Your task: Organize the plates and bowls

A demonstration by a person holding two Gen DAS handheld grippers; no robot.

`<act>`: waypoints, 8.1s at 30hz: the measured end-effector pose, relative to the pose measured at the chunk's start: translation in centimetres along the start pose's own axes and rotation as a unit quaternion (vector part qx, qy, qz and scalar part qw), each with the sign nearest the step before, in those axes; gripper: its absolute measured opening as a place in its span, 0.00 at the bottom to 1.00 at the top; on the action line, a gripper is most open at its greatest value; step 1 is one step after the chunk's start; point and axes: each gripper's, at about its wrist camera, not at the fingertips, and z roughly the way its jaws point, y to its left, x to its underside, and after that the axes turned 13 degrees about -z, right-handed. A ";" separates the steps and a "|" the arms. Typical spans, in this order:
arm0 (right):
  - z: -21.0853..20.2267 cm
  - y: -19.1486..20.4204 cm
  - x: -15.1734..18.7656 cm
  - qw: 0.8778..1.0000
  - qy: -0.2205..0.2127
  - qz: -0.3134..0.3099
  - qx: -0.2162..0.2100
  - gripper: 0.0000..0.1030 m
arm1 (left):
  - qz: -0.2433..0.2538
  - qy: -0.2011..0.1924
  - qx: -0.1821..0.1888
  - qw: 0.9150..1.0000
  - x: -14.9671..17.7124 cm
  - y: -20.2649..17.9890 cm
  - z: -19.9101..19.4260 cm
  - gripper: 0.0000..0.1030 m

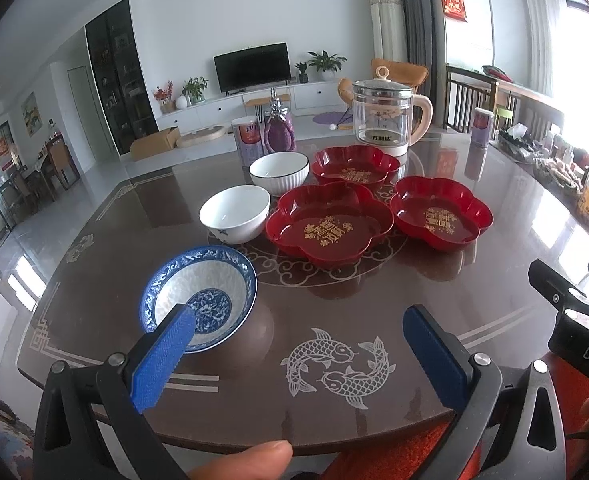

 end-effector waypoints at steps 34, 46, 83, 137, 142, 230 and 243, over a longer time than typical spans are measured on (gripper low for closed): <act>-1.0 0.8 0.5 1.000 -0.022 -0.011 0.012 0.95 | -0.064 -0.036 0.046 0.996 -0.7 2.7 -1.3 1.00; -3.1 3.2 -0.7 0.998 -0.040 -0.045 0.020 0.95 | -0.051 -0.087 0.059 0.993 -1.3 5.5 -3.6 1.00; 2.1 0.4 1.5 0.998 -0.036 -0.039 0.038 0.94 | 0.001 -0.057 0.045 0.997 -4.1 -0.7 -0.5 1.00; 5.3 -0.6 4.3 1.000 0.002 0.005 -0.024 0.94 | -0.011 0.143 0.048 0.988 0.4 -0.1 8.8 1.00; 5.5 -0.6 4.4 1.000 0.004 0.006 -0.028 0.94 | -0.011 0.156 0.047 0.987 0.4 -0.2 9.4 1.00; 22.9 -12.8 -7.6 0.965 0.165 0.114 -0.170 0.12 | 0.120 0.219 0.109 0.962 -10.7 -17.1 23.9 0.21; 24.1 -13.5 -4.6 0.960 0.198 0.113 -0.161 0.10 | 0.123 0.217 0.114 0.962 -11.5 -14.6 23.8 0.43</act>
